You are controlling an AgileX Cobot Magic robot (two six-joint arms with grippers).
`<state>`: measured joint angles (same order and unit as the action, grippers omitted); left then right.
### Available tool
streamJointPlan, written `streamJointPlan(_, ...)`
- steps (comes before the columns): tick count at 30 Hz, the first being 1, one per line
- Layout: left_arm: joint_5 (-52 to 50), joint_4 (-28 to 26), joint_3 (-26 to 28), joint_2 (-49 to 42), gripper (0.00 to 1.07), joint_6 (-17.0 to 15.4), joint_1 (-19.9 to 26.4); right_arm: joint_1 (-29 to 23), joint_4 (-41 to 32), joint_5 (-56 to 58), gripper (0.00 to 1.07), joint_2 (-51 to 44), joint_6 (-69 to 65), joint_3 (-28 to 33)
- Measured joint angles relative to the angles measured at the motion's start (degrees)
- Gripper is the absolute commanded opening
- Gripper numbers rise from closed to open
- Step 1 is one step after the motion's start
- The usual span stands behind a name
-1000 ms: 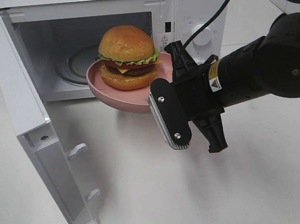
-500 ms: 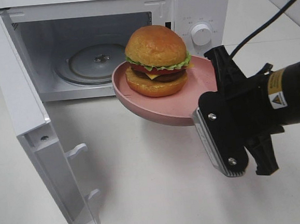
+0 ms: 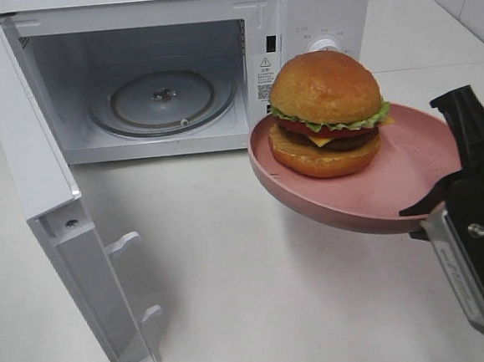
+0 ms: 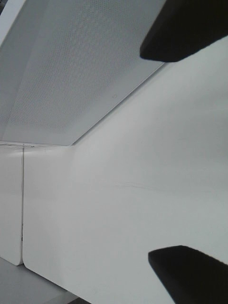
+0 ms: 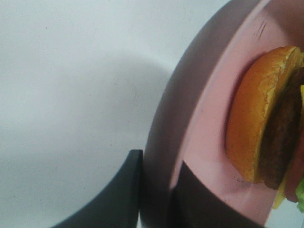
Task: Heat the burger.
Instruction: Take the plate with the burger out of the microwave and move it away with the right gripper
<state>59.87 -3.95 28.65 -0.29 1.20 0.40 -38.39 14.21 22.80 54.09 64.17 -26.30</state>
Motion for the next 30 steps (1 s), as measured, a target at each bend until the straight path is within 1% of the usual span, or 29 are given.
streamJointPlan(1, 0.0, 0.0, 0.0, 0.0, 1.05, 0.0, 0.0, 0.0, 0.0, 0.0, 0.01, 0.0, 0.0, 0.0)
streamJointPlan(3, 0.0, 0.0, 0.0, 0.0, 1.05, 0.0, 0.0, 0.0, 0.0, 3.6, 0.02, -3.8, 0.0, 0.6)
streamJointPlan(4, 0.0, 0.0, 0.0, 0.0, 1.05, 0.0, 0.0, 0.0, 0.0, 3.6, 0.02, -3.8, 0.0, 0.6)
streamJointPlan(6, 0.0, 0.0, 0.0, 0.0, 1.05, 0.0, 0.0, 0.0, 0.3, 7.8, 0.02, -8.5, -0.1, 1.2)
streamJointPlan(9, 0.0, 0.0, 0.0, 0.0, 1.05, 0.0, 0.0, 0.0, 0.4, 8.9, 0.02, -9.8, -0.2, 1.3)
streamJointPlan(11, 0.0, 0.0, 0.0, 0.0, 1.05, 0.0, 0.0, 0.0, 1.5, 12.5, 0.02, -13.1, -2.1, 1.3)
streamJointPlan(14, 0.0, 0.0, 0.0, 0.0, 1.05, 0.0, 0.0, 0.0, 2.3, 13.5, 0.02, -13.6, -2.9, 1.3)
streamJointPlan(16, 0.0, 0.0, 0.0, 0.0, 1.05, 0.0, 0.0, 0.0, 5.8, 15.9, 0.02, -14.3, -6.3, 1.3)
streamJointPlan(17, 0.0, 0.0, 0.0, 0.0, 1.05, 0.0, 0.0, 0.0, 5.8, 15.9, 0.02, -14.3, -6.3, 1.3)
streamJointPlan(18, 0.0, 0.0, 0.0, 0.0, 1.05, 0.0, 0.0, 0.0, 8.4, 17.5, 0.02, -14.3, -10.1, 1.3)
streamJointPlan(19, 0.0, 0.0, 0.0, 0.0, 1.05, 0.0, 0.0, 0.0, 8.4, 17.5, 0.02, -14.3, -10.1, 1.3)
streamJointPlan(21, 0.0, 0.0, 0.0, 0.0, 1.05, 0.0, 0.0, 0.0, 14.2, 20.4, 0.02, -14.3, -18.3, 1.3)
streamJointPlan(22, 0.0, 0.0, 0.0, 0.0, 1.05, 0.0, 0.0, 0.0, 14.2, 20.4, 0.02, -14.3, -18.3, 1.3)
streamJointPlan(24, 0.0, 0.0, 0.0, 0.0, 1.05, 0.0, 0.0, 0.0, 17.9, 22.3, 0.02, -14.3, -25.4, 1.3)
streamJointPlan(27, 0.0, 0.0, 0.0, 0.0, 1.05, 0.0, 0.0, 0.0, 18.9, 23.0, 0.02, -14.3, -27.5, 1.3)
streamJointPlan(29, 0.0, 0.0, 0.0, 0.0, 1.05, 0.0, 0.0, 0.0, 20.8, 26.6, 0.02, -14.3, -34.7, 1.3)
streamJointPlan(30, 0.0, 0.0, 0.0, 0.0, 1.05, 0.0, 0.0, 0.0, 20.8, 26.6, 0.02, -14.3, -34.7, 1.3)
